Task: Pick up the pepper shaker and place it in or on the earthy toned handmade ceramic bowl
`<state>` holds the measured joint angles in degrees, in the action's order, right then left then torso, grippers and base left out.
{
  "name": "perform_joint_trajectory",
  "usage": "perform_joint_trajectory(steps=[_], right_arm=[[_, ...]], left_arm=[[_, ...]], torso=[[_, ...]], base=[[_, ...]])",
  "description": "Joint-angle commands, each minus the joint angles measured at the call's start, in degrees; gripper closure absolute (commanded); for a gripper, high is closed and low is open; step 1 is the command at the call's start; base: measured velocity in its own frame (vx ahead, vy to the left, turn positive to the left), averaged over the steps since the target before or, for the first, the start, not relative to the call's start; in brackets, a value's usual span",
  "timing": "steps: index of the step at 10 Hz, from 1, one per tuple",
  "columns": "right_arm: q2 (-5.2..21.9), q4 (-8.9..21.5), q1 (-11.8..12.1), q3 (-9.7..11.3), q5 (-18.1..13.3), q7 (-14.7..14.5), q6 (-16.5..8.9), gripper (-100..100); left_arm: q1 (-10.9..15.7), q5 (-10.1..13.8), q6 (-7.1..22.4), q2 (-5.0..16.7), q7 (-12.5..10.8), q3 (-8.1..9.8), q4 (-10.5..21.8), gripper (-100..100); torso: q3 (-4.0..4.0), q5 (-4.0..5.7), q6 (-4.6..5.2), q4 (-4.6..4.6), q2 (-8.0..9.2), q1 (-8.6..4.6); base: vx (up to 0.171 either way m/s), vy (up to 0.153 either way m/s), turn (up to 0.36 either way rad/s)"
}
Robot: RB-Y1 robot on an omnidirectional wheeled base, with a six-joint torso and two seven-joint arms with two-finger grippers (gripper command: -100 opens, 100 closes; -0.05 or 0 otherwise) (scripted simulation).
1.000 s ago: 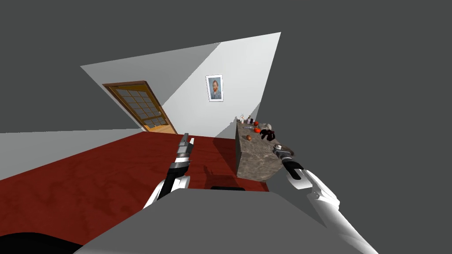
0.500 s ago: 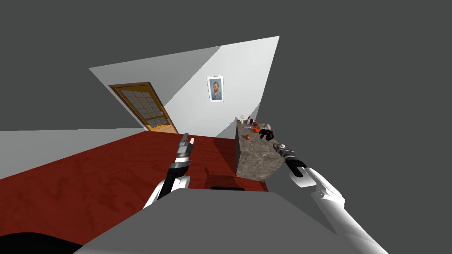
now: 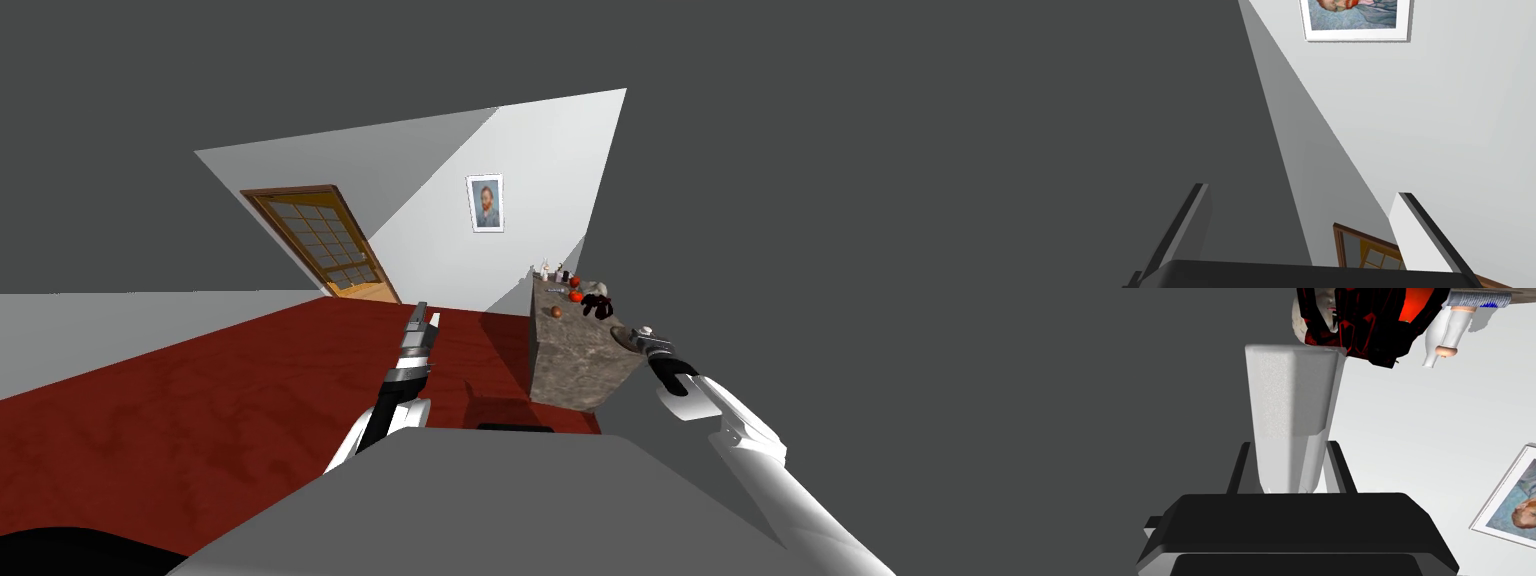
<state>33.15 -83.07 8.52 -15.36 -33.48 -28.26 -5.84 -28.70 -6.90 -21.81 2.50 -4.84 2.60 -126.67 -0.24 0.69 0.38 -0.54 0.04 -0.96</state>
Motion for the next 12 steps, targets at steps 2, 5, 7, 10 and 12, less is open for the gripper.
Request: perform_joint_trajectory(steps=[2,5,7,10,12], right_arm=[[-0.08,-1.54,-0.29,0.79,2.82,-1.36,-2.20,100],[-0.25,-1.80,-0.60,0.99,3.18,-1.85,-2.52,-100],[-0.24,-1.79,-0.62,0.98,3.17,-1.82,-2.51,-100],[-0.24,-1.79,-0.62,0.98,3.17,-1.82,-2.51,0],[3.94,-2.59,-0.77,1.64,5.96,-0.76,-5.50,-100]], left_arm=[[-0.01,0.00,0.00,0.00,0.00,0.00,0.00,0],[0.00,0.00,0.00,-0.01,0.00,-0.01,0.00,0],[0.01,0.00,0.00,-0.01,0.00,-0.01,0.00,0],[0.01,0.00,0.00,-0.01,0.00,-0.01,0.00,0],[0.02,0.00,0.00,-0.01,0.00,-0.02,0.00,0]], torso=[[-0.10,0.01,-0.02,-0.03,-0.19,-0.03],[-0.20,0.00,-0.15,-0.10,-0.29,0.29],[-0.01,-0.05,-0.14,-0.02,0.03,0.47],[0.04,-0.06,-0.14,-0.01,0.10,0.50],[0.09,-0.08,-0.17,0.02,0.20,0.55]], base=[[0.121,-0.137,-0.066],[0.087,-0.051,-0.018],[0.003,-0.002,0.000],[0.000,0.000,0.000],[-0.049,0.022,0.120]])
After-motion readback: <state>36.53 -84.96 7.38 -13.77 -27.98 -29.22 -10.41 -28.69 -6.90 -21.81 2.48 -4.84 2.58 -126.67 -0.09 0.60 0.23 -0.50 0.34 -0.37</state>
